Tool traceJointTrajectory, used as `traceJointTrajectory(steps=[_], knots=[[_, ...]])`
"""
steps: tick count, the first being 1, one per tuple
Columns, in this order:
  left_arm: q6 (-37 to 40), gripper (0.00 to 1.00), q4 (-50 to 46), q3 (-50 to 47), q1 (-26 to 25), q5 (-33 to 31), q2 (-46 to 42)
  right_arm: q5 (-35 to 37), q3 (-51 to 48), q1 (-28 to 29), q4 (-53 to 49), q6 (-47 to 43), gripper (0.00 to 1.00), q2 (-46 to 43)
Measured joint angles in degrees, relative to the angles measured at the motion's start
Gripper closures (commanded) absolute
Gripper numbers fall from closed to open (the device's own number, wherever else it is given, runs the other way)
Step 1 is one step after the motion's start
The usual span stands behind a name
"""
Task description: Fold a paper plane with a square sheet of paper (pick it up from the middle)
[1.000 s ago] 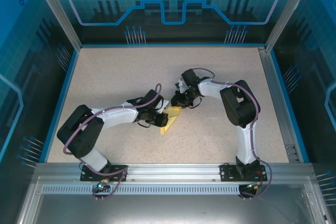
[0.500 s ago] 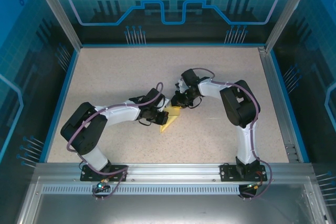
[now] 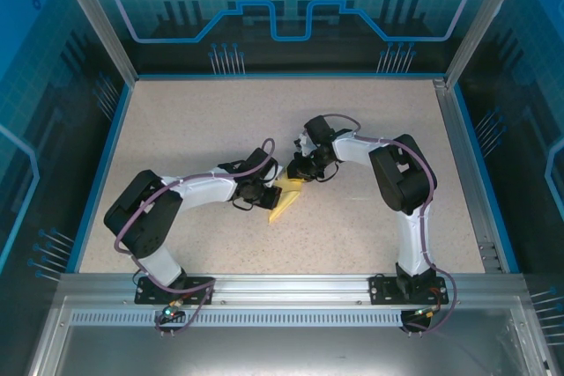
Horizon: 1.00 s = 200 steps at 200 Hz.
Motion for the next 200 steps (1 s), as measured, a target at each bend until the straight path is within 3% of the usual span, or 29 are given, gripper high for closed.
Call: traceJointTrajectory(steps=[200], knots=[[-0.61, 0.99, 0.02, 0.0, 0.02, -2.12, 0.7, -0.02, 0.0, 0.0, 0.0, 0.0, 0.83, 0.0]])
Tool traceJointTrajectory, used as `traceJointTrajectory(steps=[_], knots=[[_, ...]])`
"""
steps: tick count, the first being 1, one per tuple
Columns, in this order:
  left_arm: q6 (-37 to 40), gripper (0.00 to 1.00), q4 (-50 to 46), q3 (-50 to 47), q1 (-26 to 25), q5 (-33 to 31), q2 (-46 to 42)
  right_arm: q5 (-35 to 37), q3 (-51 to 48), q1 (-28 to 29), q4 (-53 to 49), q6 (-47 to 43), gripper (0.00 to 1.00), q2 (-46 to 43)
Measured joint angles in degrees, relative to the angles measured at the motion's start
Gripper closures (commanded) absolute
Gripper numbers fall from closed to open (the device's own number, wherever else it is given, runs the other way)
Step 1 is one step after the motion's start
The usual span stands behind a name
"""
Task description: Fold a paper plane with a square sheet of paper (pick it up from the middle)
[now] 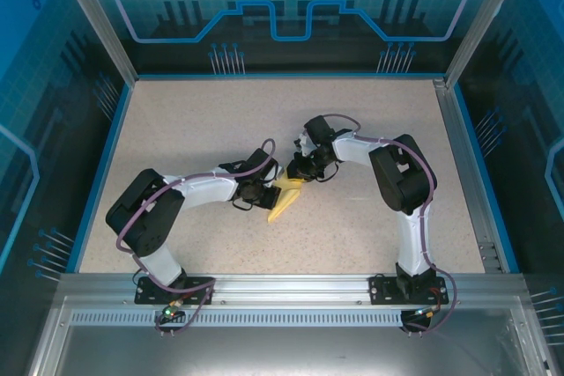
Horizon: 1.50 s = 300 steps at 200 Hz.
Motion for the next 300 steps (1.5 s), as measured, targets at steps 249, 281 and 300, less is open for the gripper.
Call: traceJointTrajectory(steps=[249, 281, 300], knots=[[-1.07, 0.99, 1.75, -0.24, 0.02, 0.02, 0.85, -1.29, -15.52, 5.64, 11.93, 12.07, 0.85, -13.6], [-1.07, 0.99, 1.79, -0.28, 0.02, 0.0, 0.85, -1.25, -16.65, 5.68, 14.01, 12.81, 0.85, -12.66], [-1.07, 0.99, 1.81, -0.28, 0.02, 0.02, 0.85, -1.2, -17.38, 5.68, 14.69, 13.0, 0.85, -11.85]])
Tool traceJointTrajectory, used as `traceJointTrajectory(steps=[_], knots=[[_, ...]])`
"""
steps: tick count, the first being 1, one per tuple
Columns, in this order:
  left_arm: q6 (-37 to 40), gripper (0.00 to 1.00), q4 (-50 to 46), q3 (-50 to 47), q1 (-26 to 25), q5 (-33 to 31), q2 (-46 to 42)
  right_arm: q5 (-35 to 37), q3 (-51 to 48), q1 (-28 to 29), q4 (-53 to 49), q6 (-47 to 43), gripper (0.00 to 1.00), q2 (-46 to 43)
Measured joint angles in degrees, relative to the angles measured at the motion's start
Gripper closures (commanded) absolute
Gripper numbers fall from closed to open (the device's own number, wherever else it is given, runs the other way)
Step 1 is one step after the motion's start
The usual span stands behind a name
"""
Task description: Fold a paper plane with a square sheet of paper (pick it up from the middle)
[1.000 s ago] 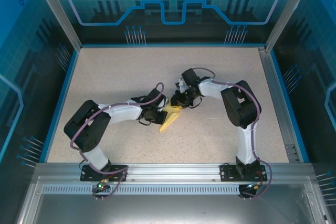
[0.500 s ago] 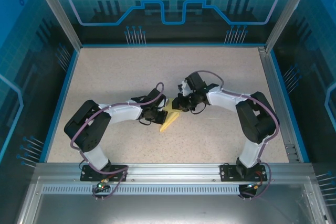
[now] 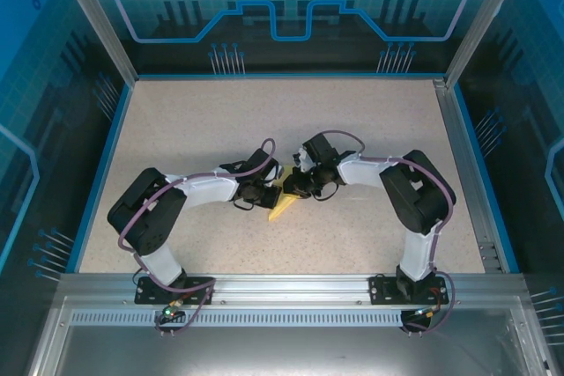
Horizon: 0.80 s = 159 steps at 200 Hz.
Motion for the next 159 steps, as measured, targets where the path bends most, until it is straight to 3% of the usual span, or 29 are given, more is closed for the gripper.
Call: traceJointTrajectory(steps=[109, 159], knots=[[0.2, 0.99, 0.07, 0.04, 0.0, 0.0, 0.15, -0.24, -1.62, -0.5, 1.81, -0.04, 0.84, 1.2], [0.2, 0.99, 0.13, 0.04, 0.0, 0.0, 0.15, -0.37, -1.88, -3.52, 2.1, -0.28, 0.85, -0.74]])
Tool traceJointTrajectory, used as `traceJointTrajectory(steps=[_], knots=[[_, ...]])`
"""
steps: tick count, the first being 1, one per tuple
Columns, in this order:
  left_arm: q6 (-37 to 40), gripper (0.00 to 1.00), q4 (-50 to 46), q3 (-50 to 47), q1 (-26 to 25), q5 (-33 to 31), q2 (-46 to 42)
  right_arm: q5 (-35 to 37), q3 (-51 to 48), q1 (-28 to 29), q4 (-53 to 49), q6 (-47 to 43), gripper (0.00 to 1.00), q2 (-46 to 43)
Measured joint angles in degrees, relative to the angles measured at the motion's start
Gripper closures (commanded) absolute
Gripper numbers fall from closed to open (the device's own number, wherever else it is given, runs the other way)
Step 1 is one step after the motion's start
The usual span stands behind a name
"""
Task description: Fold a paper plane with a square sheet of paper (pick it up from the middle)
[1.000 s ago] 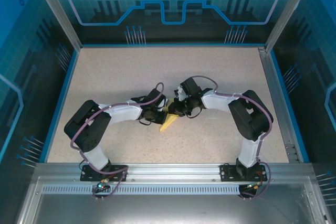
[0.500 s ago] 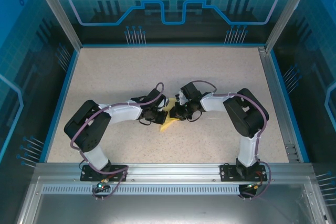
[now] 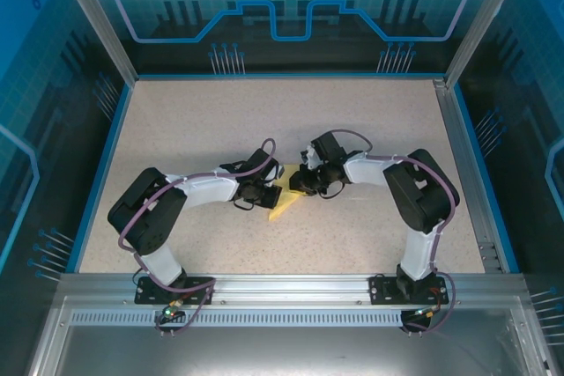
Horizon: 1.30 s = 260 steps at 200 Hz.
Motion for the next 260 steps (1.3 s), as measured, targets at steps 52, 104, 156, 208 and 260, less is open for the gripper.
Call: traceJointTrajectory(steps=[52, 104, 156, 208, 260], knots=[[0.0, 1.0, 0.09, 0.02, 0.0, -0.02, 0.07, -0.66, -0.7, -0.74, 1.2, -0.24, 0.85, 2.38], [0.0, 1.0, 0.11, 0.02, 0.0, -0.02, 0.07, -0.76, -0.7, -1.07, -0.61, -1.09, 0.84, 0.85], [0.0, 1.0, 0.15, 0.02, 0.04, 0.0, 0.07, 0.15, -0.42, -2.32, -2.36, -2.38, 0.85, 0.44], [-0.02, 1.0, 0.24, -0.02, 0.04, 0.0, 0.07, 0.68, -0.42, -2.27, -4.15, -2.86, 0.85, -0.2], [-0.02, 1.0, 0.31, -0.09, 0.04, 0.0, 0.07, 0.68, 0.46, 0.37, -4.28, -2.58, 0.85, -4.11]])
